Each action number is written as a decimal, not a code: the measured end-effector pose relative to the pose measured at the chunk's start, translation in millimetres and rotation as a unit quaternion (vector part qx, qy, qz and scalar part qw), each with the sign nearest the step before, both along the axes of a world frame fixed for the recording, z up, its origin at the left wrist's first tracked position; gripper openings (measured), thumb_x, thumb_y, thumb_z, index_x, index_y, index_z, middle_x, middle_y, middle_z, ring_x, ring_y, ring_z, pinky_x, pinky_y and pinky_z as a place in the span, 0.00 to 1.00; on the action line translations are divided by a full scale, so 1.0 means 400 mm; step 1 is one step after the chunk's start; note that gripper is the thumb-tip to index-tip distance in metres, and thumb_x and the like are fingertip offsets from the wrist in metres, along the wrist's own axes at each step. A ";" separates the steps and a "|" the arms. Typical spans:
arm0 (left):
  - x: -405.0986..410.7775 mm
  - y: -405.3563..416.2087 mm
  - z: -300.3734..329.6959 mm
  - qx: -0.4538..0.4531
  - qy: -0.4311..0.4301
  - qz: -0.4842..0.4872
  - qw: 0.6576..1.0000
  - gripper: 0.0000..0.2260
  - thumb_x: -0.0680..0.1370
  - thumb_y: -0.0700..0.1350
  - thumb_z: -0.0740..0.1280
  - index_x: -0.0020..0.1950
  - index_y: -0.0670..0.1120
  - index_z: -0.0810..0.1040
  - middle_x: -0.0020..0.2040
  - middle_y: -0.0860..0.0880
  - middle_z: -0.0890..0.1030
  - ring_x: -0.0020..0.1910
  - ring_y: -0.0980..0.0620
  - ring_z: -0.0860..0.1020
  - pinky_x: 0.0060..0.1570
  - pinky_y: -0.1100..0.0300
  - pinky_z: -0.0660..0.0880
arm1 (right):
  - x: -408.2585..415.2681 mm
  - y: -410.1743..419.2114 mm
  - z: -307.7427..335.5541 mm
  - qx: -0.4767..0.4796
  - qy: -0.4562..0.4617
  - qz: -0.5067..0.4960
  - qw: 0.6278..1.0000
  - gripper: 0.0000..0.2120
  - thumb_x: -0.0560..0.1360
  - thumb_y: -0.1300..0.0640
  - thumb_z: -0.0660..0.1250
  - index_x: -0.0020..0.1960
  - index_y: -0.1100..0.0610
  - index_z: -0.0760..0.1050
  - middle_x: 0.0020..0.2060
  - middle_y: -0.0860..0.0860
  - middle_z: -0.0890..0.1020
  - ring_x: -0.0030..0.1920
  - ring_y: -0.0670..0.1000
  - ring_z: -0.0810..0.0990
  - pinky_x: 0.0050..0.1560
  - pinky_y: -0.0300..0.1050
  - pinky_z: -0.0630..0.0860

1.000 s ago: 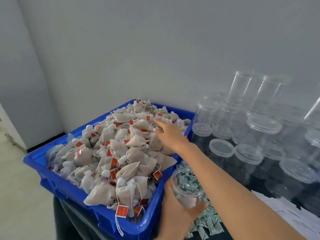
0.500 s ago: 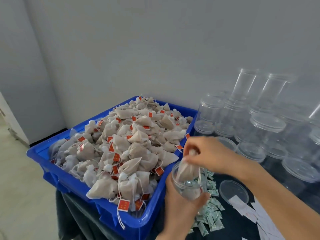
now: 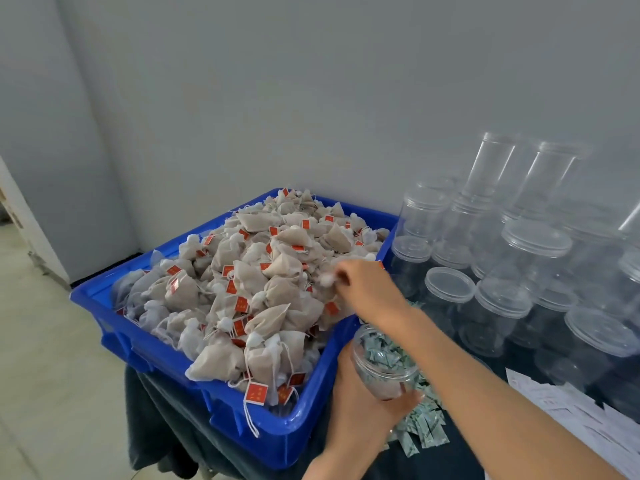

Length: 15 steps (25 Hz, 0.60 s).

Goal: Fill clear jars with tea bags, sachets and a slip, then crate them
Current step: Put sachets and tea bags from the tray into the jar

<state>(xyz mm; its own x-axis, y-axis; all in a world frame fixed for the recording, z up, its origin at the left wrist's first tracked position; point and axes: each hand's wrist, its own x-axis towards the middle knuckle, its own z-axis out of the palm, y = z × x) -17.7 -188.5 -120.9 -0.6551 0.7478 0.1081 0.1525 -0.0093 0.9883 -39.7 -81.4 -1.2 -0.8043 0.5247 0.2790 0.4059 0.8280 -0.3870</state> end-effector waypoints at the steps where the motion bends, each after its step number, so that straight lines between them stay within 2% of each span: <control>1: 0.003 -0.002 0.005 0.004 -0.015 0.001 1.000 0.46 0.52 0.59 0.79 0.62 0.71 0.56 0.59 0.72 0.69 0.60 0.74 0.67 0.61 0.68 0.66 | 0.027 0.010 0.017 -0.037 0.040 -0.026 0.998 0.08 0.79 0.55 0.61 0.41 0.50 0.72 0.37 0.47 0.78 0.38 0.45 0.78 0.38 0.39 0.74; 3: 0.003 0.002 0.011 0.013 -0.039 -0.013 0.999 0.44 0.53 0.55 0.80 0.62 0.70 0.60 0.59 0.70 0.72 0.59 0.72 0.70 0.62 0.65 0.69 | 0.097 0.028 0.049 -0.127 0.125 -0.060 0.982 0.04 0.79 0.53 0.62 0.45 0.49 0.73 0.38 0.46 0.79 0.36 0.45 0.80 0.33 0.38 0.78; 4: 0.002 0.009 0.012 0.020 -0.040 -0.012 0.999 0.43 0.54 0.53 0.80 0.63 0.68 0.63 0.58 0.67 0.74 0.59 0.68 0.73 0.61 0.62 0.73 | 0.137 0.034 0.059 -0.162 0.139 -0.062 0.975 0.02 0.78 0.53 0.63 0.46 0.48 0.73 0.39 0.46 0.80 0.36 0.44 0.81 0.31 0.36 0.77; 5: 0.001 0.017 0.019 0.029 -0.032 -0.011 0.999 0.40 0.56 0.51 0.80 0.62 0.67 0.65 0.57 0.65 0.76 0.57 0.66 0.75 0.59 0.62 0.75 | 0.174 0.035 0.065 -0.181 0.112 -0.056 0.975 0.01 0.78 0.52 0.64 0.47 0.48 0.74 0.40 0.45 0.81 0.35 0.42 0.81 0.30 0.34 0.77; 6: 0.000 0.024 0.024 0.032 -0.024 -0.011 0.999 0.36 0.56 0.50 0.79 0.59 0.67 0.67 0.54 0.64 0.78 0.54 0.66 0.77 0.55 0.63 0.77 | 0.203 0.031 0.065 -0.180 0.047 -0.042 0.982 0.01 0.77 0.51 0.65 0.48 0.47 0.75 0.39 0.44 0.81 0.35 0.41 0.81 0.30 0.33 0.76; 8: 0.001 0.032 0.031 0.019 -0.016 -0.010 1.000 0.33 0.56 0.52 0.77 0.57 0.65 0.67 0.50 0.63 0.78 0.50 0.70 0.76 0.49 0.68 0.77 | 0.229 0.017 0.046 -0.114 -0.080 -0.012 0.990 0.06 0.75 0.46 0.66 0.49 0.47 0.78 0.40 0.41 0.80 0.38 0.38 0.79 0.37 0.33 0.74; 10: 0.004 0.031 0.014 0.011 -0.045 -0.012 0.999 0.41 0.54 0.53 0.78 0.62 0.62 0.63 0.54 0.66 0.73 0.52 0.73 0.74 0.48 0.72 0.74 | 0.204 0.014 0.031 -0.044 -0.045 -0.026 0.998 0.08 0.77 0.49 0.65 0.51 0.49 0.80 0.42 0.41 0.79 0.40 0.38 0.77 0.41 0.34 0.70; 12: 0.007 0.029 -0.003 -0.013 -0.058 -0.008 0.998 0.47 0.53 0.54 0.80 0.67 0.62 0.60 0.59 0.67 0.71 0.56 0.70 0.73 0.53 0.71 0.73 | 0.147 0.022 0.022 -0.036 0.002 -0.062 0.997 0.08 0.79 0.53 0.62 0.54 0.52 0.79 0.43 0.44 0.80 0.39 0.39 0.76 0.39 0.33 0.70; 15: 0.000 0.022 -0.003 -0.075 0.023 -0.004 0.997 0.49 0.56 0.58 0.78 0.72 0.58 0.56 0.63 0.65 0.67 0.61 0.67 0.70 0.60 0.69 0.69 | 0.042 0.021 -0.015 -0.053 -0.082 -0.092 0.991 0.13 0.79 0.51 0.60 0.55 0.58 0.78 0.48 0.53 0.81 0.46 0.51 0.80 0.48 0.48 0.77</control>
<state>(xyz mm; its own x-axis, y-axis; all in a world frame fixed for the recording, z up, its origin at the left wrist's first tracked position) -17.8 -179.8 -122.2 -0.6453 0.7635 0.0241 0.1984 0.1371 0.9705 -22.7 -72.9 -7.0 -0.7218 0.6866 0.0873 0.6114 0.6916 -0.3846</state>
